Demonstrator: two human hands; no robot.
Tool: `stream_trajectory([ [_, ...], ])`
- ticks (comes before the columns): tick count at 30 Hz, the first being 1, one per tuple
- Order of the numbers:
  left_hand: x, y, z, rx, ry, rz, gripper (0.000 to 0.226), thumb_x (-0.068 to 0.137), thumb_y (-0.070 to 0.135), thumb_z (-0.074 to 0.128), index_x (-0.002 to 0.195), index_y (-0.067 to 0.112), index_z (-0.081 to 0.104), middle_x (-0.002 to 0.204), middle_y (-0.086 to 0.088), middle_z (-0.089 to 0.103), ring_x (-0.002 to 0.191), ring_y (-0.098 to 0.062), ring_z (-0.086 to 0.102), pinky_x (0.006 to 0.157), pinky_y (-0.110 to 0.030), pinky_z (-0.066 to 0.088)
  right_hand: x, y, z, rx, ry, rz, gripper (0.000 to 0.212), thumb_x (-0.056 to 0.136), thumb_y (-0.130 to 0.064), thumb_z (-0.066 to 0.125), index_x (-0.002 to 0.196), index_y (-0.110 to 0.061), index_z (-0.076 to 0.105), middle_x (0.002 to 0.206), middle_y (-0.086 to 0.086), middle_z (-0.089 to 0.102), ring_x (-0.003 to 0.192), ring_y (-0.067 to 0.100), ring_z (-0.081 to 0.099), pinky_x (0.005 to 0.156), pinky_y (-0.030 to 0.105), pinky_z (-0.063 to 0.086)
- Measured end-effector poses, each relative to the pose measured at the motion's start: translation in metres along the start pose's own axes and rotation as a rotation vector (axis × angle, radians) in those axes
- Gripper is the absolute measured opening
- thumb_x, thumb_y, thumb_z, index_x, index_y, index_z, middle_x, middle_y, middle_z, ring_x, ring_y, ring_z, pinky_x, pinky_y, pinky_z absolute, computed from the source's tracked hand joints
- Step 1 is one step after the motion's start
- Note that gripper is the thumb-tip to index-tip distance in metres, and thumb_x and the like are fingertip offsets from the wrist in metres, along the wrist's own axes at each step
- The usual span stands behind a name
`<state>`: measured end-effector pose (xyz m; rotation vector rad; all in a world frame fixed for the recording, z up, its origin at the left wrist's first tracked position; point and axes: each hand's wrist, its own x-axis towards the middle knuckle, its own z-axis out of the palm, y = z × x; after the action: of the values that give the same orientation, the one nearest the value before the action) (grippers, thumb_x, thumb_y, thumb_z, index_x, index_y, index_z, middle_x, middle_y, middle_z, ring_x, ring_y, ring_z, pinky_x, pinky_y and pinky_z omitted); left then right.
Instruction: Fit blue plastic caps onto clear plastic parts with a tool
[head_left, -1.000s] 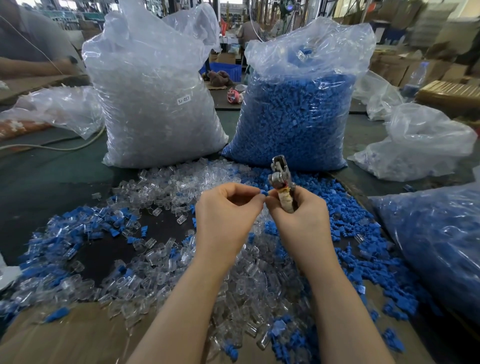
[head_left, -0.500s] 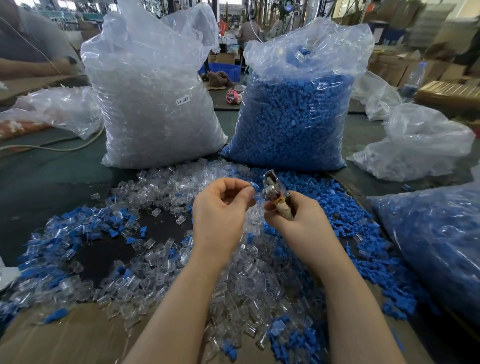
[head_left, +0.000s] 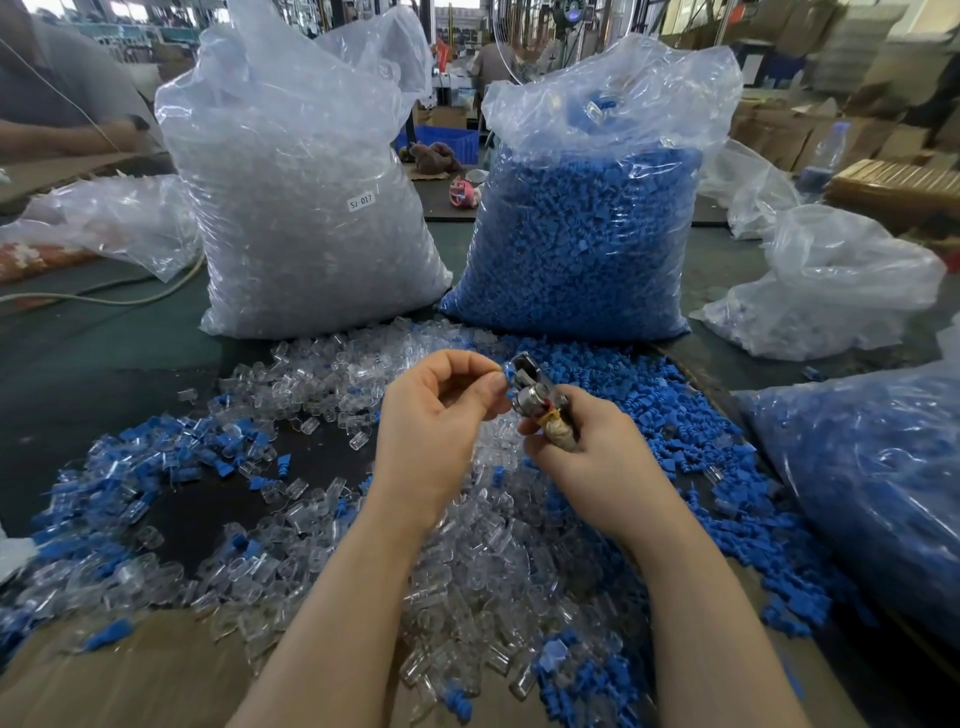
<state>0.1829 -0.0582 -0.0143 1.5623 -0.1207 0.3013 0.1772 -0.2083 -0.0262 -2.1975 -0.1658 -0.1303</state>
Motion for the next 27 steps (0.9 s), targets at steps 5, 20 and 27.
stream_trajectory([
  [5, 0.000, 0.001, -0.002, -0.009, -0.007, 0.003, 0.014, 0.089, -0.001, 0.067, 0.084, 0.012, 0.069, 0.071, 0.004, 0.070, 0.068, -0.002, 0.067, 0.066, -0.013, 0.053, -0.002, -0.001, 0.001, -0.030, 0.020, -0.007, 0.006, 0.082, -0.015, 0.057, 0.084, -0.019, 0.061, 0.070, 0.001, 0.063, 0.064, 0.020, 0.056, 0.061, 0.045, 0.048],
  [20, 0.009, -0.007, -0.021, -0.454, 0.260, -0.400, 0.008, 0.088, 0.007, 0.066, 0.095, 0.005, 0.069, 0.083, -0.007, 0.077, 0.075, -0.014, 0.074, 0.062, -0.019, 0.058, 0.004, 0.004, 0.004, -0.279, 0.125, 0.071, 0.015, 0.086, -0.027, 0.056, 0.075, -0.024, 0.047, 0.068, -0.004, 0.056, 0.062, 0.017, 0.051, 0.051, 0.032, 0.029],
  [27, 0.018, -0.007, -0.090, -1.154, 0.889, -0.459, 0.008, 0.093, 0.009, 0.062, 0.099, 0.004, 0.065, 0.069, -0.006, 0.073, 0.065, -0.009, 0.073, 0.064, -0.016, 0.058, 0.003, 0.013, -0.002, -0.514, 0.195, 0.394, 0.017, 0.088, -0.026, 0.053, 0.079, -0.018, 0.040, 0.074, 0.001, 0.051, 0.065, 0.020, 0.048, 0.055, 0.032, 0.034],
])
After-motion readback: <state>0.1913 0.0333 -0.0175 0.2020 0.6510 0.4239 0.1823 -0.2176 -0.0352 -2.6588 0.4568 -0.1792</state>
